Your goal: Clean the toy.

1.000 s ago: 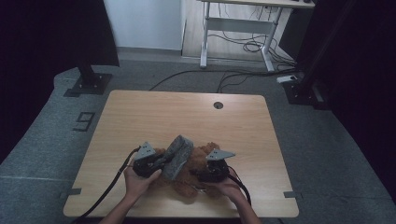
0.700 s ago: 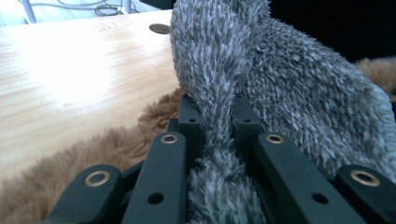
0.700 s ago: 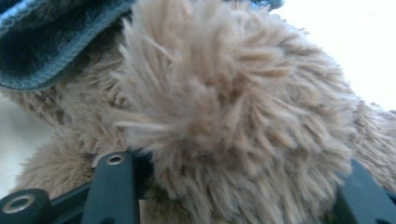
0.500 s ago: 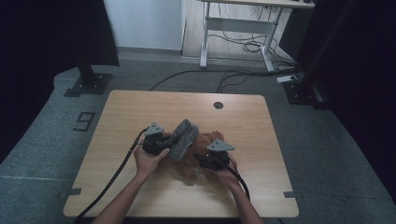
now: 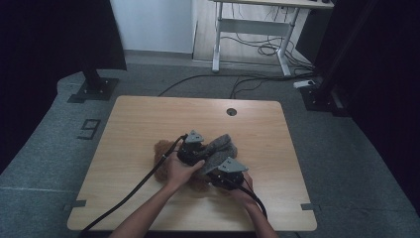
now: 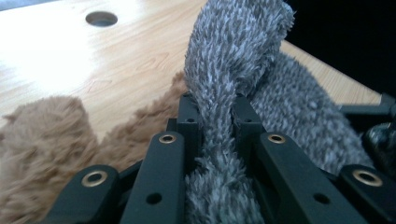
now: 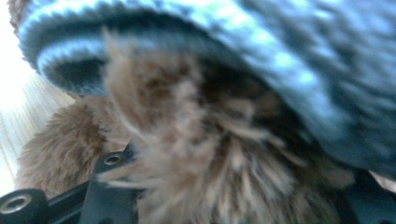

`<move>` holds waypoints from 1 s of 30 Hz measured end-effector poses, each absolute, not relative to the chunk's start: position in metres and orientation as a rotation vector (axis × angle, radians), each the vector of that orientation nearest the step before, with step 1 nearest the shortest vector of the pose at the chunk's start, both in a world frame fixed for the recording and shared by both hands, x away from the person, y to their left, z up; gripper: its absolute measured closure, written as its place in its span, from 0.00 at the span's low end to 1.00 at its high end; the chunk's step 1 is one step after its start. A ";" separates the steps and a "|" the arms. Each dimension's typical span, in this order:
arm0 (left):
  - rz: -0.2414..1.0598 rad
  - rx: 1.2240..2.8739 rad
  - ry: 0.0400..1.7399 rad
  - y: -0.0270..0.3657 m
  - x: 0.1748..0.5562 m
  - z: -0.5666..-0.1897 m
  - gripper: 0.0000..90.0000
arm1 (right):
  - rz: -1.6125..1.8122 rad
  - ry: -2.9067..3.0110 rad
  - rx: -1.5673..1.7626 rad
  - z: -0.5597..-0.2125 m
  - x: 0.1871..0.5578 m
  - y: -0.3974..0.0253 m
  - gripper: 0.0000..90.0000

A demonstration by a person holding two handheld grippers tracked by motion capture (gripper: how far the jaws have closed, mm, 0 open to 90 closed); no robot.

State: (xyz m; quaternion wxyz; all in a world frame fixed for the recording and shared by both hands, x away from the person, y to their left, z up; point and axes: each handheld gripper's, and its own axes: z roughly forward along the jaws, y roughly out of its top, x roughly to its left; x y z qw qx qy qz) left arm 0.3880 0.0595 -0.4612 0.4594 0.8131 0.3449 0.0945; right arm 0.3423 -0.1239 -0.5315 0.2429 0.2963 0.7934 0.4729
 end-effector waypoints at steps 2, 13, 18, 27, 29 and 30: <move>0.261 2.020 0.852 0.067 0.386 -0.459 0.87 | 1.280 2.162 0.795 -0.531 0.341 -0.122 0.49; 0.287 1.951 1.011 0.164 0.381 -0.468 0.87 | 1.282 2.138 0.796 -0.533 0.337 -0.122 0.49; 0.383 1.929 1.050 0.194 0.373 -0.463 0.87 | 1.294 2.134 0.805 -0.533 0.337 -0.122 0.49; 0.450 1.960 1.183 0.227 0.367 -0.496 0.88 | 1.302 2.128 0.814 -0.534 0.336 -0.122 0.49; 0.418 1.981 1.213 0.230 0.369 -0.507 0.88 | 1.305 2.129 0.818 -0.534 0.337 -0.122 0.49; 0.384 1.982 1.228 0.232 0.370 -0.512 0.88 | 1.310 2.128 0.821 -0.534 0.337 -0.123 0.49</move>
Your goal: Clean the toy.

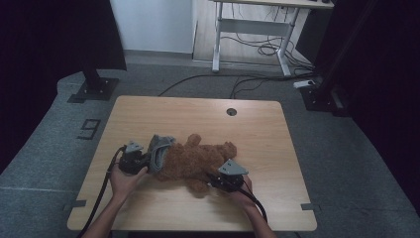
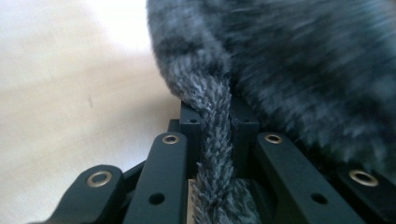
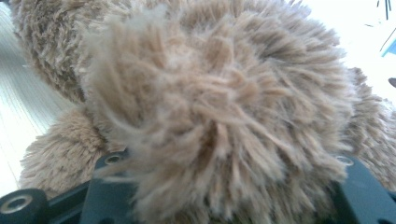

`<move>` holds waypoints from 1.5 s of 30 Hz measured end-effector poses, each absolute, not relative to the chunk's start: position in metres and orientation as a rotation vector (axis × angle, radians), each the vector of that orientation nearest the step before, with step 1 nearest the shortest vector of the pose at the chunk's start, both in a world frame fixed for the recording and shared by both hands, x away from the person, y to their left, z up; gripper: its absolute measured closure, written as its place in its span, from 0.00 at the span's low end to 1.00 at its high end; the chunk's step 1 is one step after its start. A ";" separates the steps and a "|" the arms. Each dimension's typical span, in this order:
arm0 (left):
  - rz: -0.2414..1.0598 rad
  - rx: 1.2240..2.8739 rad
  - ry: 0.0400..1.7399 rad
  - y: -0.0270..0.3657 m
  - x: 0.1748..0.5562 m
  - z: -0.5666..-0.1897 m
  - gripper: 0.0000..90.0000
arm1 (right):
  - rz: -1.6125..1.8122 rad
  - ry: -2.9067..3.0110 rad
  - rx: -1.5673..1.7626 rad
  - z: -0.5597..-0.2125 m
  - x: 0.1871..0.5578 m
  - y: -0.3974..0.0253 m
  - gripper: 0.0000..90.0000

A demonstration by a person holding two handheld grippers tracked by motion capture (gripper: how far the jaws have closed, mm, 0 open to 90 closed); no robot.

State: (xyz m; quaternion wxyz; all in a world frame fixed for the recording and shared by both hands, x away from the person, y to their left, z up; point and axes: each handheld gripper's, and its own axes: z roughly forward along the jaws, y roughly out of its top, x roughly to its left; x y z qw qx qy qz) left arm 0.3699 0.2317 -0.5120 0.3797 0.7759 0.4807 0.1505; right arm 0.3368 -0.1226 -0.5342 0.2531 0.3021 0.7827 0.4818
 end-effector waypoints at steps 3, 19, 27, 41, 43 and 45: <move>0.315 1.945 1.226 0.238 0.371 -0.513 0.89 | 1.313 2.132 0.819 -0.534 0.338 -0.124 0.49; 0.279 1.943 0.859 0.122 0.375 -0.436 0.88 | 1.324 2.138 0.830 -0.534 0.338 -0.124 0.49; 0.268 2.009 0.931 0.109 0.397 -0.460 0.88 | 1.328 2.144 0.829 -0.534 0.338 -0.125 0.48; 0.281 1.982 0.955 0.149 0.383 -0.474 0.89 | 1.377 2.174 0.847 -0.535 0.336 -0.130 0.40; 0.289 1.968 0.944 0.149 0.378 -0.478 0.89 | 1.395 2.195 0.867 -0.533 0.336 -0.133 0.33; 0.284 1.956 0.942 0.151 0.375 -0.480 0.89 | 1.431 2.228 0.886 -0.531 0.336 -0.139 0.29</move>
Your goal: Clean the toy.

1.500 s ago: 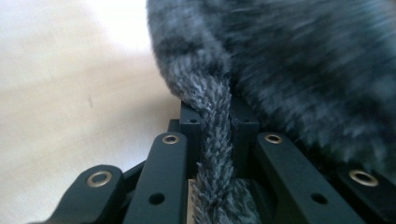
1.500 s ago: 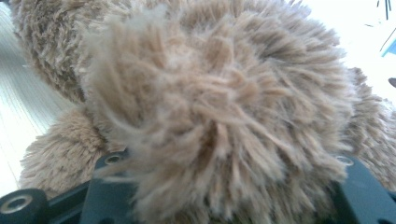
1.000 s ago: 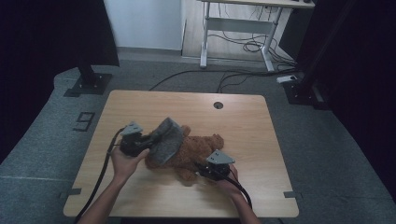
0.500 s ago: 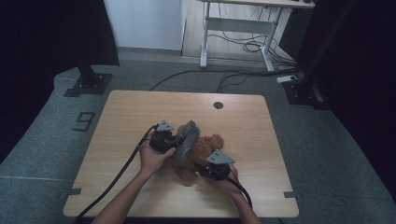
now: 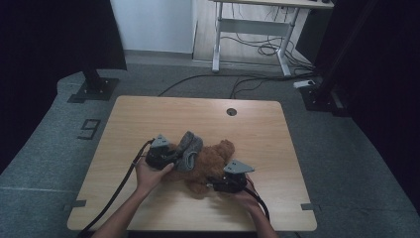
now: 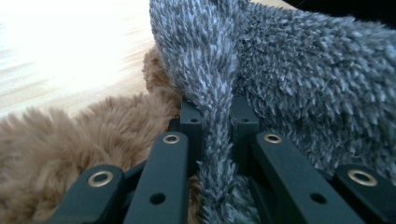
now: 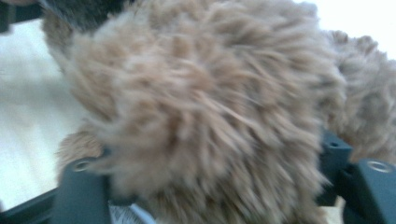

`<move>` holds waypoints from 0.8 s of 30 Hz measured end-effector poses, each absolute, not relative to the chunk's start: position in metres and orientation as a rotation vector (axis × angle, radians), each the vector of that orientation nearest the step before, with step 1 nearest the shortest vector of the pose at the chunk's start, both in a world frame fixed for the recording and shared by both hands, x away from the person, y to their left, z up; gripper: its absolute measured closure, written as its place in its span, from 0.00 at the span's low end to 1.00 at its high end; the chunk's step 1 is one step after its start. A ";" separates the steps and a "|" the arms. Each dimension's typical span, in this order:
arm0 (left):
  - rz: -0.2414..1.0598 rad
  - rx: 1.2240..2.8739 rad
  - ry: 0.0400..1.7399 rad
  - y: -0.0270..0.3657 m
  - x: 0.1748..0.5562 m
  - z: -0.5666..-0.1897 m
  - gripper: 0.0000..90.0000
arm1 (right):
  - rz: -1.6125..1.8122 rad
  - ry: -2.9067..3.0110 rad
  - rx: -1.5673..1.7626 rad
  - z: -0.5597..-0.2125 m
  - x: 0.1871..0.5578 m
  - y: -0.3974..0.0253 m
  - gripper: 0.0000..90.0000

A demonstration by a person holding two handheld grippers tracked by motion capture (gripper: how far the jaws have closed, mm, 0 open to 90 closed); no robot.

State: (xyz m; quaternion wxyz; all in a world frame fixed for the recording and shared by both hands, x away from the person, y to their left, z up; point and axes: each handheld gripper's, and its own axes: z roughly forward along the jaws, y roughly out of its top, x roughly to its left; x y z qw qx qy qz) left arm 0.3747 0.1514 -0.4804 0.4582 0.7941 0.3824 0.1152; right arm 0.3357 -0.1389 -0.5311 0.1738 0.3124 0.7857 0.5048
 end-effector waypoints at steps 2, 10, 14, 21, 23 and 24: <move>0.280 1.943 0.940 0.154 0.369 -0.483 0.89 | 1.481 2.253 0.901 -0.528 0.335 -0.148 0.27; 0.340 1.919 0.900 0.153 0.350 -0.489 0.89 | 1.731 2.170 0.967 -0.503 0.332 -0.174 0.21; 0.346 1.902 0.892 0.154 0.342 -0.491 0.89 | 1.728 2.167 1.004 -0.499 0.338 -0.168 0.19; 0.351 1.879 0.888 0.155 0.334 -0.495 0.89 | 1.521 2.315 1.028 -0.517 0.347 -0.132 0.23; 0.329 1.871 0.895 0.155 0.335 -0.493 0.89 | 1.499 2.306 1.001 -0.516 0.344 -0.130 0.35; 0.321 1.865 0.897 0.155 0.335 -0.491 0.89 | 1.492 2.292 0.986 -0.516 0.342 -0.130 0.41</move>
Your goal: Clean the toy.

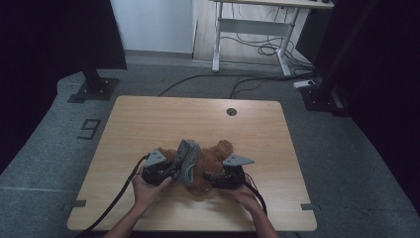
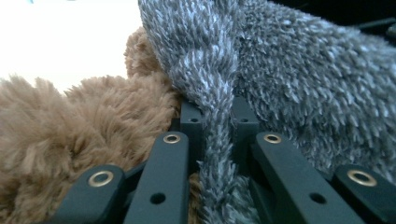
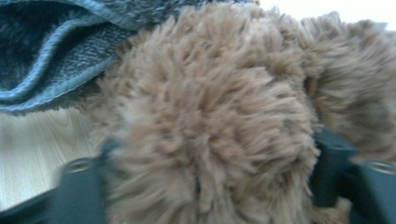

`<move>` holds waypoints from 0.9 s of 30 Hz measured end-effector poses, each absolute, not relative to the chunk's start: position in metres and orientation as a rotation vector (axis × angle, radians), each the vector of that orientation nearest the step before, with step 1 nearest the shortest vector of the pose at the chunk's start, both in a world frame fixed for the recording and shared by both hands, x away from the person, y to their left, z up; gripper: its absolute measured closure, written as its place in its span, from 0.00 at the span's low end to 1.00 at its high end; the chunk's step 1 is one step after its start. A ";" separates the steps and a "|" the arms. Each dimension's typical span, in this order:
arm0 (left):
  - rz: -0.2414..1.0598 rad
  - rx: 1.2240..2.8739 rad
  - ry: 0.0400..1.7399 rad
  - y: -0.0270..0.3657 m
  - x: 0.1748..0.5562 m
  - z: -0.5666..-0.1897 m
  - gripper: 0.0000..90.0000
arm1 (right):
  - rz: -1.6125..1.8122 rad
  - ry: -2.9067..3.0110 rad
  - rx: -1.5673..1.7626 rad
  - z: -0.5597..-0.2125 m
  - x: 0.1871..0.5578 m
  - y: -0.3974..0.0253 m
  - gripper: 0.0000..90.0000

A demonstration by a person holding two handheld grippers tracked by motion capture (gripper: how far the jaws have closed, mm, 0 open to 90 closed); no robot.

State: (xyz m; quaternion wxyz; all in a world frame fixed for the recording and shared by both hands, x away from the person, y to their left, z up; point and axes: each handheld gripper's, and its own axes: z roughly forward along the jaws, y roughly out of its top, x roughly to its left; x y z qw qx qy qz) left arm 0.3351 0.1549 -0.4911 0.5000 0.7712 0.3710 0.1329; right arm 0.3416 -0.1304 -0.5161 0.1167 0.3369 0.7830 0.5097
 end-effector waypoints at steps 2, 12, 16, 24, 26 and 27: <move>0.327 1.856 0.885 0.151 0.334 -0.484 0.89 | 1.486 2.258 0.957 -0.518 0.337 -0.130 0.47; 0.259 1.941 0.744 0.067 0.349 -0.455 0.88 | 1.463 2.224 0.906 -0.519 0.332 -0.126 0.51; 0.298 2.000 0.753 0.055 0.355 -0.464 0.88 | 1.435 2.221 0.929 -0.521 0.332 -0.128 0.52; 0.378 1.957 0.851 0.110 0.351 -0.472 0.88 | 1.422 2.203 0.946 -0.522 0.331 -0.127 0.53; 0.362 1.921 0.887 0.132 0.349 -0.479 0.88 | 1.422 2.203 0.950 -0.522 0.332 -0.127 0.53; 0.354 1.896 0.908 0.146 0.348 -0.481 0.88 | 1.424 2.201 0.951 -0.523 0.332 -0.127 0.53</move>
